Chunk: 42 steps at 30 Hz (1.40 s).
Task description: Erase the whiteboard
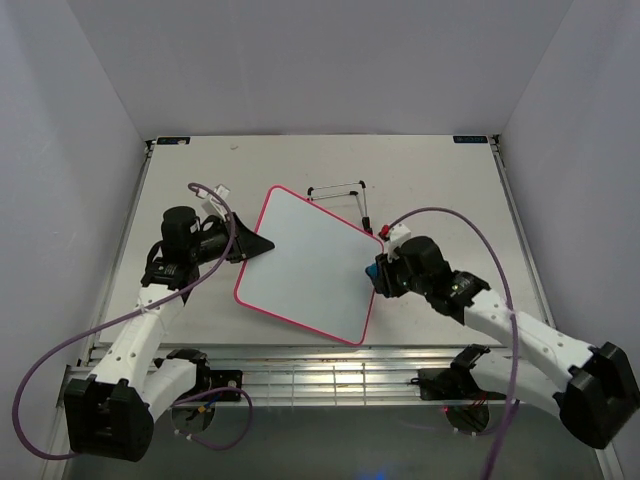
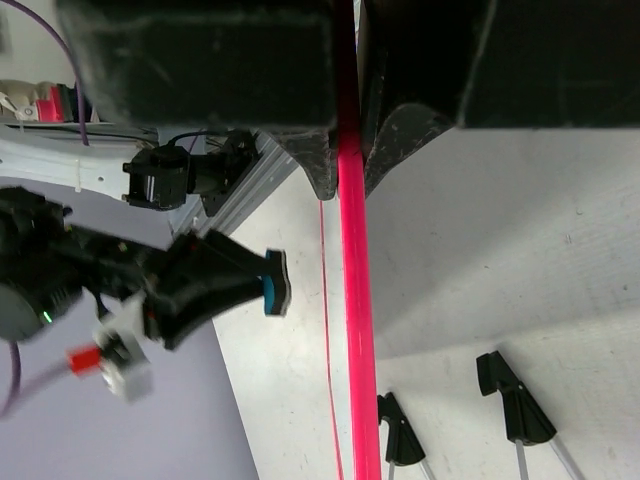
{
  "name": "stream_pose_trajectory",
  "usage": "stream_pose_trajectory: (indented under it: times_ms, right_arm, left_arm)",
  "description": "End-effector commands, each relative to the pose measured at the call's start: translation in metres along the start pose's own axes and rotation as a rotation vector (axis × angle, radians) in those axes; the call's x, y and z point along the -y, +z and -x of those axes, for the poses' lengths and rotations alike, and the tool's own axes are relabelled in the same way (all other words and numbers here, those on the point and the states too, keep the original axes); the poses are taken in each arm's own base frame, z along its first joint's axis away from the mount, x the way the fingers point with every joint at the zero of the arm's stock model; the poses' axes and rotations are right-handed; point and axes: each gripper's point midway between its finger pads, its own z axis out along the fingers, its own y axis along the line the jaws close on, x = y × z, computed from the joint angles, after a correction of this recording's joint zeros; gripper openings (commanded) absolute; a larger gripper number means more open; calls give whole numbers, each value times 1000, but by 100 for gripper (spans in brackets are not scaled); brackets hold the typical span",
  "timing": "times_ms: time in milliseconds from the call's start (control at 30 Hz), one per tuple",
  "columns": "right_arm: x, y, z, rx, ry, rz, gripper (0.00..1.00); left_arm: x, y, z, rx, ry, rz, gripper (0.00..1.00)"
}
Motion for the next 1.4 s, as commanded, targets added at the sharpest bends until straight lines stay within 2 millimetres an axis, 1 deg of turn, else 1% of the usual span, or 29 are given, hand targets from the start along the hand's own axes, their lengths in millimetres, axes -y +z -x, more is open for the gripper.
stream_pose_trajectory:
  times_ms: [0, 33, 67, 100, 133, 167, 233, 267, 300, 333, 367, 400, 433, 467, 533, 567, 600, 667, 700, 733, 767, 800, 833, 867, 1033, 1267, 1367]
  right_arm:
    - [-60, -20, 13, 202, -106, 205, 21]
    - [-66, -18, -1, 207, -121, 230, 21]
    - [-74, -24, 8, 279, -124, 258, 21]
    - [-85, -28, 9, 319, -144, 282, 21]
    - [-85, -24, -4, 324, -152, 276, 20]
    - [-99, -35, 7, 417, -154, 320, 19]
    - [-94, -35, 9, 483, -105, 277, 20]
    - [-92, -34, 2, 503, -90, 269, 20]
    - [-94, -40, 11, 570, -33, 256, 20]
    - [-93, -41, 10, 587, 1, 244, 20]
    - [-93, -40, 4, 589, 14, 239, 20]
    - [-93, -43, 7, 614, 44, 210, 19]
    - [-94, -42, 5, 605, 100, 195, 19]
    - [-95, -40, 2, 592, 105, 181, 19]
    - [-106, -45, 1, 592, 147, 181, 19]
    - [-110, -45, 0, 585, 145, 186, 19]
    - [-119, -50, 1, 590, 154, 204, 19]
    - [-127, -50, -4, 571, 162, 214, 19]
    - [-131, -52, -1, 569, 180, 221, 18]
    - [-129, -47, -8, 534, 174, 197, 18]
    - [-133, -48, -9, 526, 173, 207, 18]
    - [-137, -51, -6, 527, 182, 208, 18]
    - [-135, -48, -12, 503, 169, 186, 18]
    - [-137, -49, -13, 498, 177, 188, 18]
    - [-135, -45, -22, 463, 179, 157, 17]
    - [-120, -29, -58, 370, 182, 99, 17]
    - [-114, -25, -66, 349, 189, 78, 17]
  left_arm:
    - [8, 2, 7, 22, 108, -64, 0]
    - [7, 3, 5, 17, 97, -65, 0]
    - [5, 4, 5, 16, 87, -62, 0]
    - [5, 4, 5, 14, 80, -61, 0]
    - [4, 5, 4, 14, 61, -58, 0]
    - [1, 6, 4, 13, 44, -45, 0]
    - [-3, 6, 4, 13, 23, -28, 0]
    - [-4, 7, 5, 21, 4, -11, 0]
    - [-6, 7, 6, 25, -5, 0, 0]
    - [-9, 6, 5, 26, -21, 17, 0]
    - [-12, 6, 8, 44, -38, 45, 0]
    - [-13, 5, 9, 57, -42, 56, 0]
    - [-15, 4, 9, 65, -51, 72, 0]
    - [-15, 3, 10, 75, -61, 80, 0]
    - [-19, 2, 12, 99, -71, 103, 0]
    - [-21, 2, 12, 102, -76, 111, 0]
    - [-24, 2, 12, 109, -88, 125, 0]
    - [-27, 2, 11, 118, -98, 137, 0]
    - [-31, 2, 12, 131, -109, 152, 0]
    - [-31, 0, 13, 144, -110, 160, 0]
    - [-32, 0, 13, 153, -111, 167, 0]
    - [-35, -1, 15, 169, -116, 182, 0]
    - [-35, -2, 15, 175, -113, 184, 0]
    - [-35, -2, 15, 175, -111, 182, 0]
    - [-36, 0, 13, 167, -121, 175, 0]
    - [-35, 1, 11, 162, -121, 159, 0]
    - [-34, 1, 11, 162, -124, 153, 0]
